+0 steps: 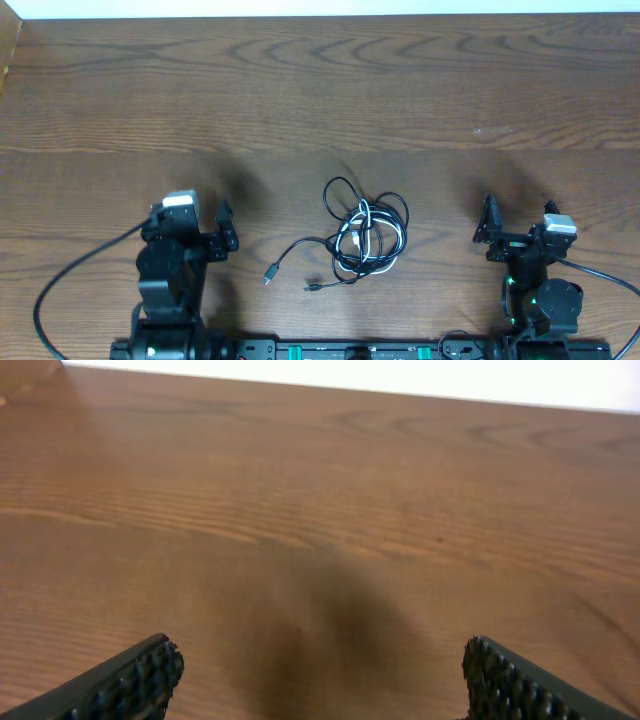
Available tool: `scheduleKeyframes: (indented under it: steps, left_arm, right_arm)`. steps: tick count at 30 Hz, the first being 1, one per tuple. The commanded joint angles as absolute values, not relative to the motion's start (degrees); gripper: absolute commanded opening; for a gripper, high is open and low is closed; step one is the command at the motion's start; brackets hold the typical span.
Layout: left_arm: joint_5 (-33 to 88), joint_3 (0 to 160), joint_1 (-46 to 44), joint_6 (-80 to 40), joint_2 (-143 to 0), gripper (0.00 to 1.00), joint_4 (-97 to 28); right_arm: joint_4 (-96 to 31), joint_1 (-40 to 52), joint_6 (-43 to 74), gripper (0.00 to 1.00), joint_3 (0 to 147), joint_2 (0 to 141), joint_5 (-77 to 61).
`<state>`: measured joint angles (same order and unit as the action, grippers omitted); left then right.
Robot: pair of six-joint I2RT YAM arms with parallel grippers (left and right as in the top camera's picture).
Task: Untangle cables
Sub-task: 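Raise the left arm and move the left gripper over the cable bundle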
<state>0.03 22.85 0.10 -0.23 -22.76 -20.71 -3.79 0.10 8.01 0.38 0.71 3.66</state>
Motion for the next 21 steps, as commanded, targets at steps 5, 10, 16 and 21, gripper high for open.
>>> scheduleKeyframes:
  steps: [5, 10, 16, 21]
  left_arm:
    - [-0.4, 31.1, 0.1, -1.3, -31.8, 0.91, -23.0]
    - [-0.4, 38.2, 0.1, -1.3, -37.3, 0.91, -31.1]
    - [-0.4, 46.2, 0.1, -1.3, -43.0, 0.91, -38.9]
    - [0.1, 51.5, 0.1, -1.0, -47.1, 0.91, -42.6]
  right_arm:
    - [-4.1, -0.4, 7.2, 0.99, 0.3, 0.3, 3.5]
    - [-4.1, -0.4, 7.2, 0.99, 0.3, 0.3, 3.5]
    - [-4.1, -0.4, 7.2, 0.99, 0.3, 0.3, 3.5]
    - [-4.1, -0.4, 7.2, 0.99, 0.3, 0.3, 3.5]
